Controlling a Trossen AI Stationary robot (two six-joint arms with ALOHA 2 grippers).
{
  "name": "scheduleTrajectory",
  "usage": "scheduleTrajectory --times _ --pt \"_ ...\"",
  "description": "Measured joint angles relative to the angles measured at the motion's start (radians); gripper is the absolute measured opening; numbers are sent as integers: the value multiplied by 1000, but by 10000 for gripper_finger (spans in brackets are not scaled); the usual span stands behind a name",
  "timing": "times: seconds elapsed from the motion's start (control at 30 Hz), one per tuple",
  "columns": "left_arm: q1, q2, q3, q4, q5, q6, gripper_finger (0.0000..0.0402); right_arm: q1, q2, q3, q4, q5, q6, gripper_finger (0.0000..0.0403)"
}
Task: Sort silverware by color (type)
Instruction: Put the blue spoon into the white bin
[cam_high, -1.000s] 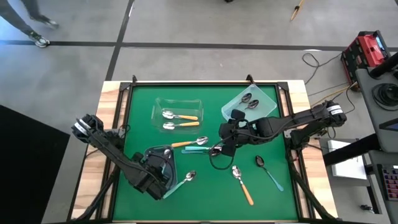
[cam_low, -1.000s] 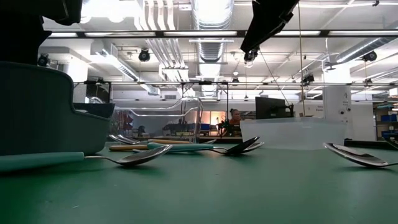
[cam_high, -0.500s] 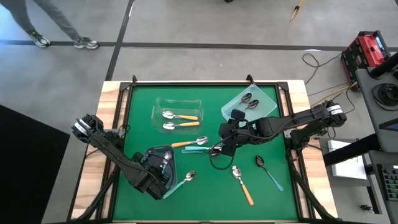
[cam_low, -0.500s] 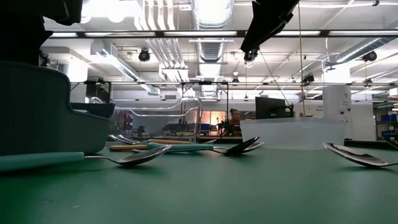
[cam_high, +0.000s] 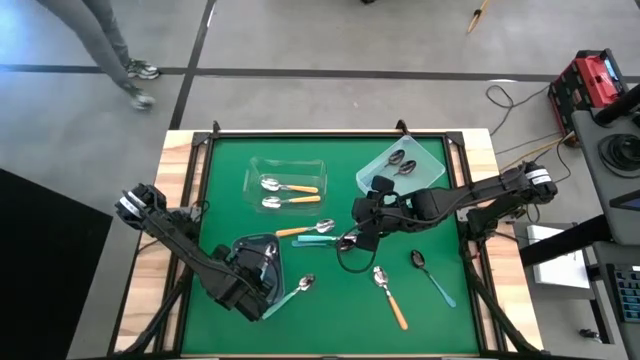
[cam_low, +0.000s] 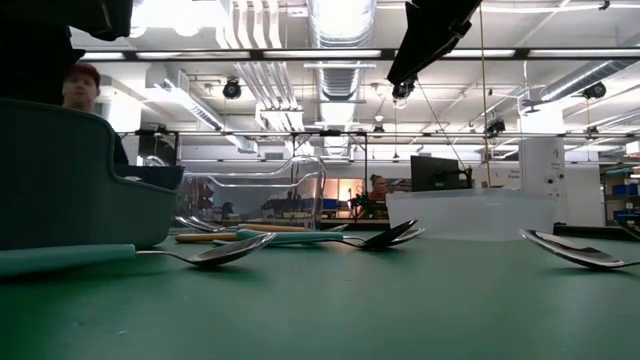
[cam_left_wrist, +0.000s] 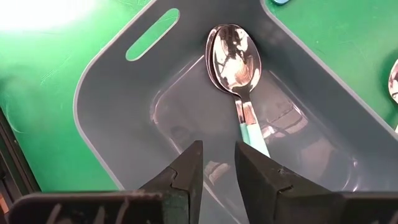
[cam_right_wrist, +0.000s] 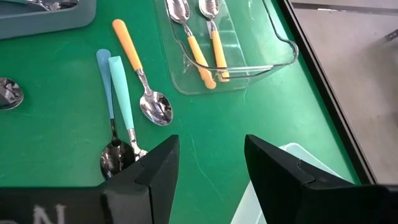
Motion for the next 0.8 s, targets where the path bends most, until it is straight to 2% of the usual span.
scheduleTrajectory --times 0.23,0.4,0.57,0.8 --pt "3 0 21 4 -4 81 75 0 0 -1 0 0 19 173" --pt "12 0 64 3 -82 198 75 0 0 -4 0 0 32 173" --pt "34 -7 104 7 -147 412 70 15 0 -12 0 -6 35 173" --pt "70 -67 86 84 -270 721 26 74 0 -47 0 -37 58 173"
